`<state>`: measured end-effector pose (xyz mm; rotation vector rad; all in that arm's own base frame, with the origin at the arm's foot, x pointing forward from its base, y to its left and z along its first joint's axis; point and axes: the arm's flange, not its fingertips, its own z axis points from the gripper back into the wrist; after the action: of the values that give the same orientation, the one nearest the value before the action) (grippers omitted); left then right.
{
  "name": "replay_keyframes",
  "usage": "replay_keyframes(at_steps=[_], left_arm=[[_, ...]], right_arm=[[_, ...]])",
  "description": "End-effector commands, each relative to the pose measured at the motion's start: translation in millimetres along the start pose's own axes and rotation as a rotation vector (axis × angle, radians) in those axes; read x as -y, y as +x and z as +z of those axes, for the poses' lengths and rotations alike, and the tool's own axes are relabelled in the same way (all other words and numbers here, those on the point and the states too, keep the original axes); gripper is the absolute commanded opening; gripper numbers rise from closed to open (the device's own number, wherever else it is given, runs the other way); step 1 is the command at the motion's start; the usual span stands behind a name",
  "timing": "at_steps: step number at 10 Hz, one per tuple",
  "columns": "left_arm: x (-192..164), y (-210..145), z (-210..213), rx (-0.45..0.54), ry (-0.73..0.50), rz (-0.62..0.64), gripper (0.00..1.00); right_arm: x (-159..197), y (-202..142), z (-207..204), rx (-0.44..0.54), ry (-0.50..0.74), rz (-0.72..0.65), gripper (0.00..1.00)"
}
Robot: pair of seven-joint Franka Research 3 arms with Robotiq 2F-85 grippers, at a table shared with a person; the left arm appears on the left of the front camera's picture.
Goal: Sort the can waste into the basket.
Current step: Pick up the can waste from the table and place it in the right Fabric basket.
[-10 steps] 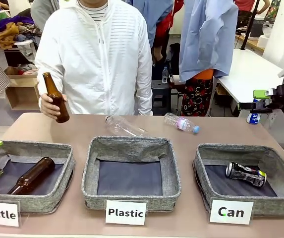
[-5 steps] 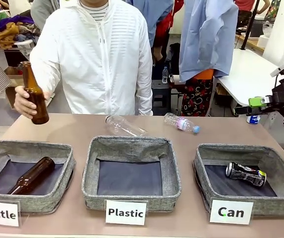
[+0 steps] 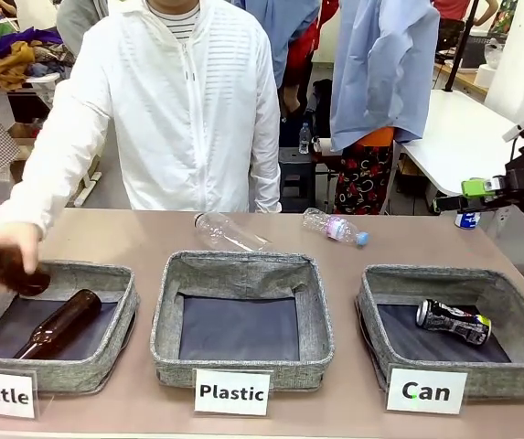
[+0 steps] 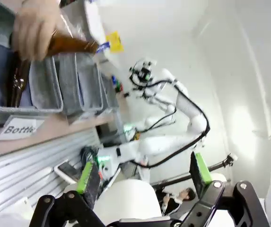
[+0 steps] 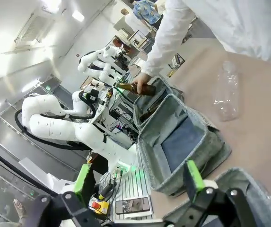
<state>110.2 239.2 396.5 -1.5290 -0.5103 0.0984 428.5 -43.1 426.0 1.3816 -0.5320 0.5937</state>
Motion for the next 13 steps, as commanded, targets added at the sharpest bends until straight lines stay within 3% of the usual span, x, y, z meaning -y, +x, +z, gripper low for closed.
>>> replay_keyframes(at_steps=[1, 5, 6, 7, 9, 11, 13], left_arm=[[-19, 11, 8, 0.024, -0.089, -0.015, 1.00], [-18, 30, 1, 0.004, -0.078, 0.008, 1.00], [-17, 34, -3, -0.017, -0.074, 0.006, 1.00], [-15, 40, -9, -0.039, -0.061, 0.010, 1.00], [-10, 52, -28, -0.114, -0.023, 0.006, 1.00], [-5, 65, -53, -0.196, 0.028, 0.020, 1.00], [-1, 81, -78, -0.285, 0.065, 0.030, 1.00]], right_arm=[[-2, 1, 1, -0.008, 0.008, 0.017, 1.00], [0, 0, 0, -0.001, 0.001, 0.000, 1.00], [-22, -6, 13, -0.017, -0.043, -0.027, 1.00], [-41, -9, 30, -0.043, -0.166, -0.067, 1.00], [-59, -2, 90, 0.222, -0.495, 0.124, 1.00], [-59, -6, 155, 0.400, -0.729, 0.393, 1.00], [-37, -20, 210, 0.503, -0.938, 0.649, 1.00]])
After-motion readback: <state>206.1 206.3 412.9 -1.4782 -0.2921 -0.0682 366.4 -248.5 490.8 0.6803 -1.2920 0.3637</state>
